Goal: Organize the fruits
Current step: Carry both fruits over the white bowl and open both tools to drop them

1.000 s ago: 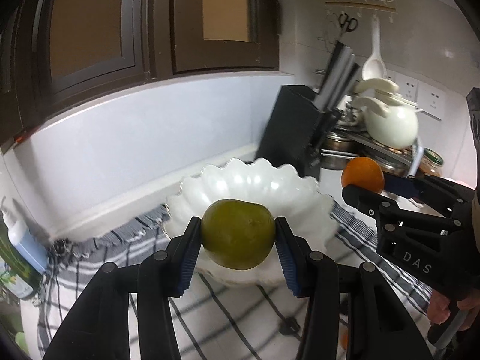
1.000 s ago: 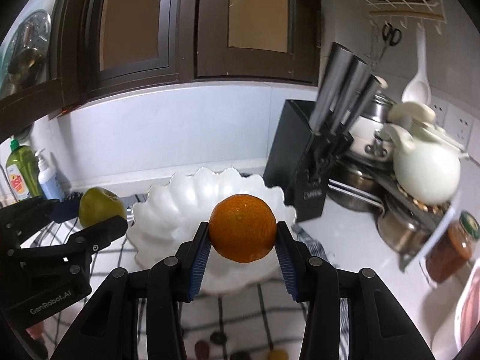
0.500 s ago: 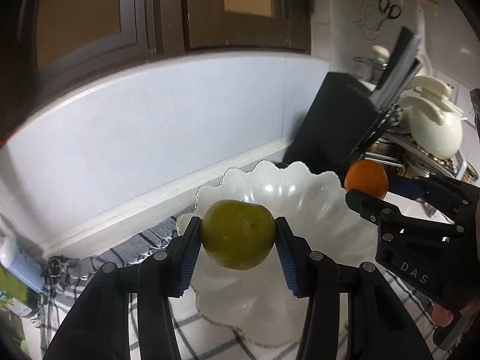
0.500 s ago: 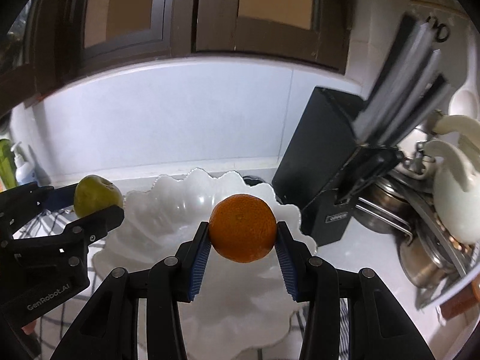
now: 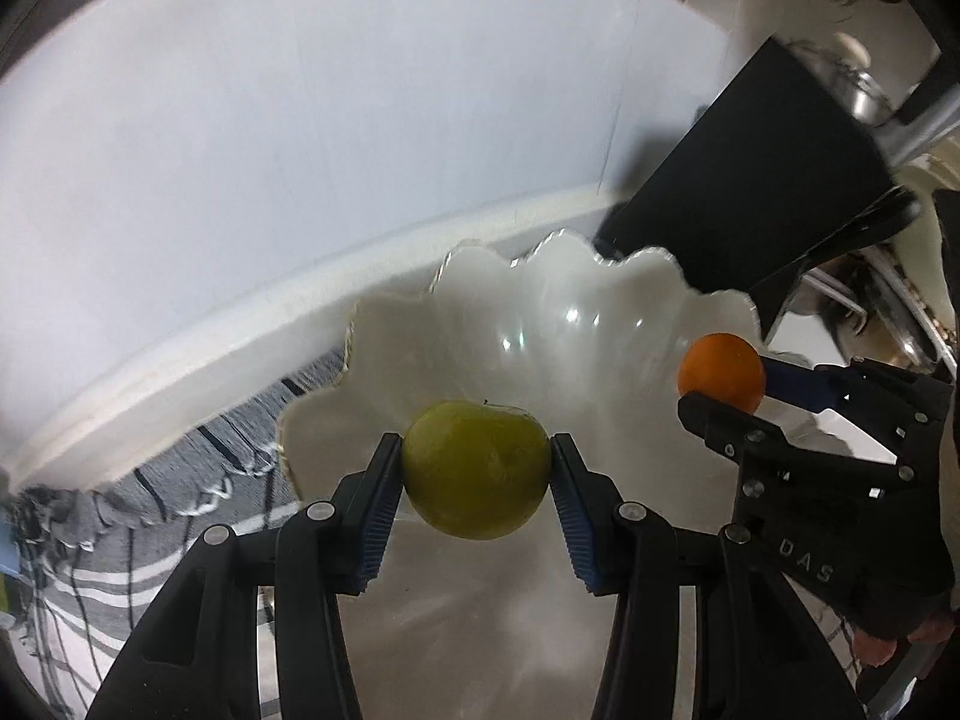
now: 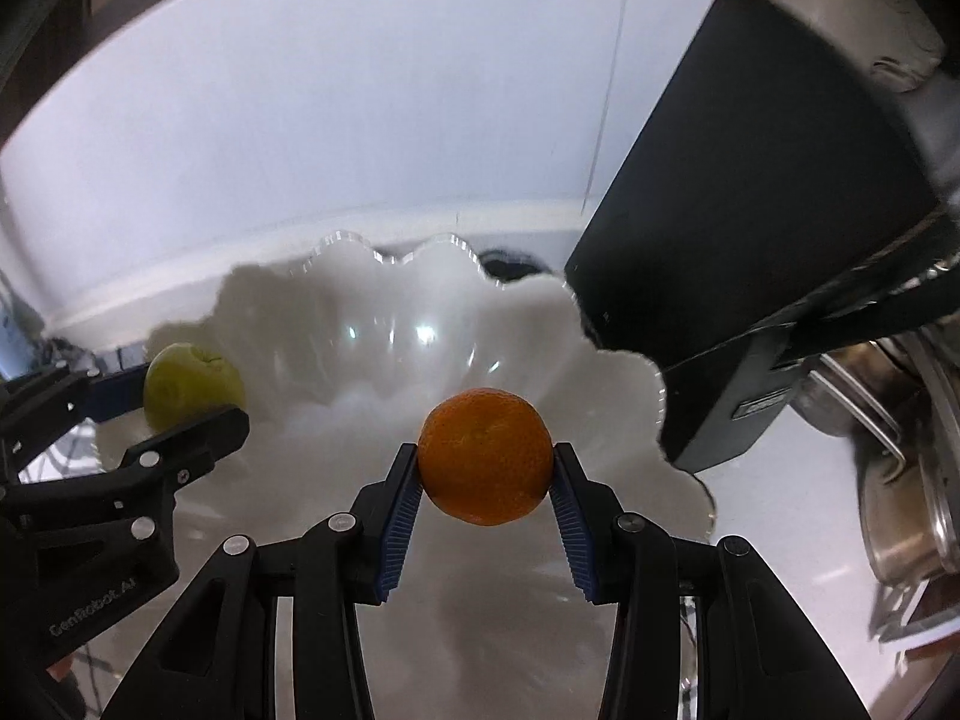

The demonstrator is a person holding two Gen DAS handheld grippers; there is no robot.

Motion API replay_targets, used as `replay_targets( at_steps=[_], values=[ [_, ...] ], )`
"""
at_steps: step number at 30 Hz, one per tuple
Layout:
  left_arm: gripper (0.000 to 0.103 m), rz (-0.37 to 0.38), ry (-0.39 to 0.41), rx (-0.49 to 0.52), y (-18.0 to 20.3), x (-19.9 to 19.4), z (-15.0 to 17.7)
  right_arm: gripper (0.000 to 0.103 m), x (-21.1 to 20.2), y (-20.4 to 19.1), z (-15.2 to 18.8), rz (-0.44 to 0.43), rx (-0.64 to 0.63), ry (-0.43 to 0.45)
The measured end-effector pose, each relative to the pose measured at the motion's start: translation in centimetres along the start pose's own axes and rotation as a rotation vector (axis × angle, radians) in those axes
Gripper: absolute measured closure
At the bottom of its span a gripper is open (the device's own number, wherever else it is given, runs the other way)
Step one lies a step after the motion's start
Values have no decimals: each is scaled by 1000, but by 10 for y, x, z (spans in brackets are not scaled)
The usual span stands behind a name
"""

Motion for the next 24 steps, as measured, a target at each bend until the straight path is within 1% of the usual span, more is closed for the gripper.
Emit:
replay_targets(
  at_steps=[4,8,10,11,12,13,16,20,24],
  values=[
    [55,-4,-49,-16,-4,14,0,59,14,-3,4,-19,-14,-42],
    [54,-26,-48,12,-2,17,2,58,17,-4,8,-21,-18,-56],
    [47,-38,-21,18,0,14,0,55,18,-4,9,-25,-22,-64],
    [37,-50,-4,22,0,11,0,52,18,-3,10,-17,-21,-63],
    [30,-66,15,27,0,7,-1,43,17,-2,10,-6,-19,-60],
    [30,-77,30,33,1,3,-2,40,14,-1,11,5,-17,-53],
    [30,-112,60,19,-3,-6,-8,40,4,2,12,21,-6,-33],
    [27,-122,97,-9,-9,-27,-9,40,-16,6,14,39,26,1],
    [25,-133,141,6,-7,-48,-5,40,-39,3,18,64,29,47]
  ],
)
Point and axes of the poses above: each gripper's, at about its wrist camera, not at the fingertips, and x roughly the way its jaws point, y to its right, z to its underside, the point moved 3 cm from there along x, roughly the way its jaws point, and after that the axes turned 15 degrees about -x, right-handed, at the moved point
